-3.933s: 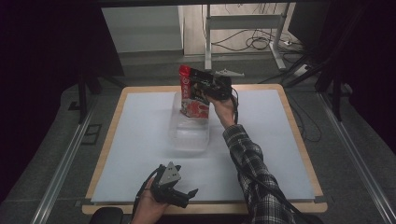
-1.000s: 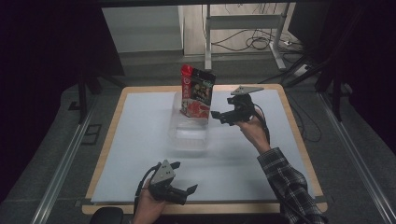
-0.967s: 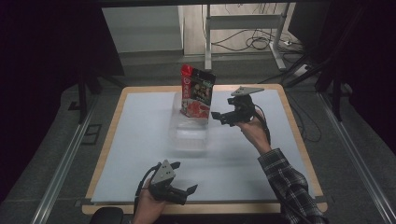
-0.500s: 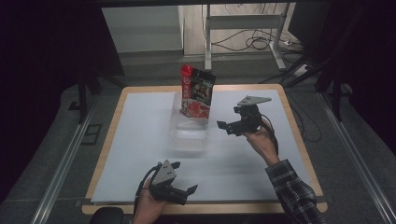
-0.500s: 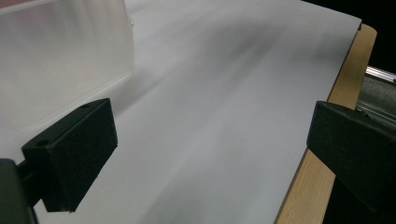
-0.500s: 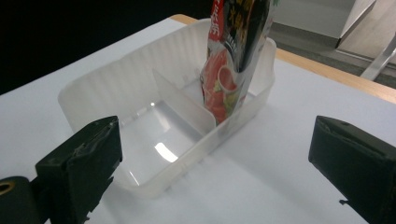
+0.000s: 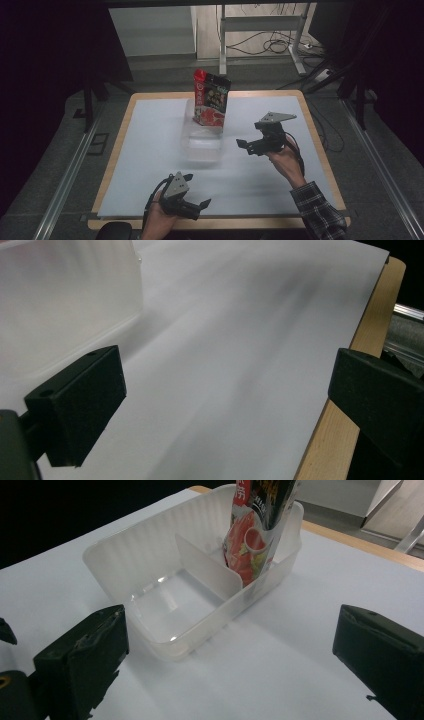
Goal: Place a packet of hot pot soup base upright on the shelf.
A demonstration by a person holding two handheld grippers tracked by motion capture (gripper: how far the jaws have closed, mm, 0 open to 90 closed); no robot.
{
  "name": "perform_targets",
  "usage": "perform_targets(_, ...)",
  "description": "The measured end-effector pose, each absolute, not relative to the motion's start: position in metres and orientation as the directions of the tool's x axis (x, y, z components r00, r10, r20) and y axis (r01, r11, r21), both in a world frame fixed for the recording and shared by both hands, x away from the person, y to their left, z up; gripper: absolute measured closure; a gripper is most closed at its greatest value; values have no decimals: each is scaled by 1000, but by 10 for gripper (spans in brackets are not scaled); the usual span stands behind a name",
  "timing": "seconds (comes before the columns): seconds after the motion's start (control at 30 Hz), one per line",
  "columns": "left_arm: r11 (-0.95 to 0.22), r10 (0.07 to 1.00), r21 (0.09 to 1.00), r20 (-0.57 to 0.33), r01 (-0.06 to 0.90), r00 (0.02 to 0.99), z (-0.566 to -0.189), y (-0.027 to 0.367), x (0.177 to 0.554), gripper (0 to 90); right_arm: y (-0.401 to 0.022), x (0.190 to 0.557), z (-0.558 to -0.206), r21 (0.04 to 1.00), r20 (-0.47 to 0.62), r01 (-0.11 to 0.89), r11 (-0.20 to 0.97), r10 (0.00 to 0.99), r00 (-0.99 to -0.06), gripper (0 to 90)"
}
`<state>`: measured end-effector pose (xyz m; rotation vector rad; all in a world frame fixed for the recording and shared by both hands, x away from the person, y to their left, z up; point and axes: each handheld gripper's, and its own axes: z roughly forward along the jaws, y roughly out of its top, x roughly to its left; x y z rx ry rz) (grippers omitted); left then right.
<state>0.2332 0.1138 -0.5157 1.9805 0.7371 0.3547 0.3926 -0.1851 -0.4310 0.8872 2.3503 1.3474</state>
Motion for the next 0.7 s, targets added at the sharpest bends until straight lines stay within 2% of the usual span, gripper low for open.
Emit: perform_targets(0.7,-352,643,866,-53,356,764,-514,115,233,31,-211,348,-445,830,-13,357,429,655,-756,8)
